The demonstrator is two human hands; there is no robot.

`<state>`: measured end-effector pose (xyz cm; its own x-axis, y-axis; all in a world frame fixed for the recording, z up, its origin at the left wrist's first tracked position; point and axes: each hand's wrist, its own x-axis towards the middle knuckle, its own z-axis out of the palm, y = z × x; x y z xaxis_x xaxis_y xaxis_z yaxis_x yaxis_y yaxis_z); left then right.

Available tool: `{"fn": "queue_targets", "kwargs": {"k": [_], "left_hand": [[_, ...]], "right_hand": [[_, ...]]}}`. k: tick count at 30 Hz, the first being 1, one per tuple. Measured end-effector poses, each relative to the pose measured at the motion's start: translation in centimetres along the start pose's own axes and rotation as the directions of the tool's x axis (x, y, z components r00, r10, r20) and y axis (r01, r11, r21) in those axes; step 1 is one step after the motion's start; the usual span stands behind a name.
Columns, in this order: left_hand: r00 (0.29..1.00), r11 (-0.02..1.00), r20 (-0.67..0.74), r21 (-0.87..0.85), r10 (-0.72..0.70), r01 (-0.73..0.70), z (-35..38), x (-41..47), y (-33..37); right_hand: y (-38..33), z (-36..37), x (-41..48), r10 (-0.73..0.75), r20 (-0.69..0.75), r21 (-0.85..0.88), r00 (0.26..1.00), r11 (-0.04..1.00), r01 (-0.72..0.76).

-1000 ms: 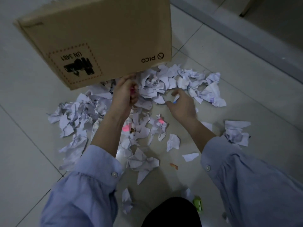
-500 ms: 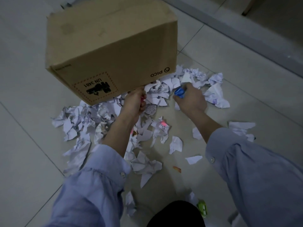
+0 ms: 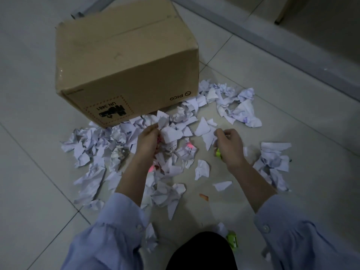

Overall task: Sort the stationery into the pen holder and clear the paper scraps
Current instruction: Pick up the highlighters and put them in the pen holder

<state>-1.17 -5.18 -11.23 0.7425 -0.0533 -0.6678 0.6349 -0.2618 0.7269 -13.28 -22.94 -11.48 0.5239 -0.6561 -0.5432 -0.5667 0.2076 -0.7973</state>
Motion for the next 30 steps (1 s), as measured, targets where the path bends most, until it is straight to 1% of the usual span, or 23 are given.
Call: {"fn": "queue_targets", "kwargs": {"k": [3, 6, 8, 10, 12, 13, 15, 17, 19, 22, 27, 30], "left_hand": [[0.999, 0.998, -0.017, 0.041, -0.04, 0.04, -0.2, -1.7, -1.4], [0.999, 0.996, 0.04, 0.084, -0.013, 0.01, 0.1, -3.6, -2.5], [0.994, 0.992, 0.106, 0.121, 0.026, -0.039, 0.5, -5.1, -3.0], [0.975, 0.989, 0.217, 0.119, 0.057, -0.085, 0.8, -6.6, -3.4], [0.958, 0.993, 0.278, 0.077, 0.067, -0.092, 1.0, -7.7, -3.6], [0.959, 0.995, 0.276, 0.05, 0.071, -0.088, 0.9, -8.2, -3.7], [0.97, 0.997, 0.23, -0.018, 0.078, -0.075, 0.6, -8.8, -3.5], [0.98, 0.989, 0.193, -0.144, 0.044, -0.016, 0.2, -9.1, -3.0], [0.977, 0.963, 0.211, -0.263, -0.004, 0.06, -0.3, -9.3, -2.4], [0.963, 0.91, 0.264, -0.385, -0.053, 0.155, -0.9, -10.0, -1.7], [0.936, 0.835, 0.346, -0.497, -0.058, 0.236, -1.8, -12.0, -0.5], [0.911, 0.774, 0.409, -0.564, -0.041, 0.288, -2.5, -13.7, 0.7]], "right_hand": [[0.7, -1.1, -1.1, 0.09, 0.038, 0.088, 0.995, 0.992, -0.093], [0.9, -2.2, -2.1, 0.189, 0.113, 0.207, 0.975, 0.956, -0.21], [0.7, -3.2, -2.9, 0.23, 0.197, 0.316, 0.953, 0.905, -0.283], [0.4, -4.2, -3.7, 0.231, 0.278, 0.468, 0.932, 0.815, -0.342], [-0.1, -5.5, -4.4, 0.191, 0.355, 0.593, 0.915, 0.71, -0.379], [-0.2, -6.2, -4.7, 0.162, 0.389, 0.636, 0.907, 0.665, -0.391], [-0.5, -7.5, -5.2, 0.09, 0.444, 0.706, 0.892, 0.578, -0.41], [-0.7, -8.7, -5.7, 0.03, 0.472, 0.741, 0.881, 0.528, -0.415], [-0.8, -9.5, -6.0, -0.003, 0.497, 0.744, 0.868, 0.515, -0.425], [-1.1, -10.2, -7.0, -0.043, 0.528, 0.739, 0.848, 0.515, -0.434], [-1.9, -11.5, -9.3, -0.098, 0.536, 0.761, 0.838, 0.487, -0.43], [-3.1, -12.5, -11.1, -0.144, 0.56, 0.765, 0.816, 0.469, -0.442]]}}
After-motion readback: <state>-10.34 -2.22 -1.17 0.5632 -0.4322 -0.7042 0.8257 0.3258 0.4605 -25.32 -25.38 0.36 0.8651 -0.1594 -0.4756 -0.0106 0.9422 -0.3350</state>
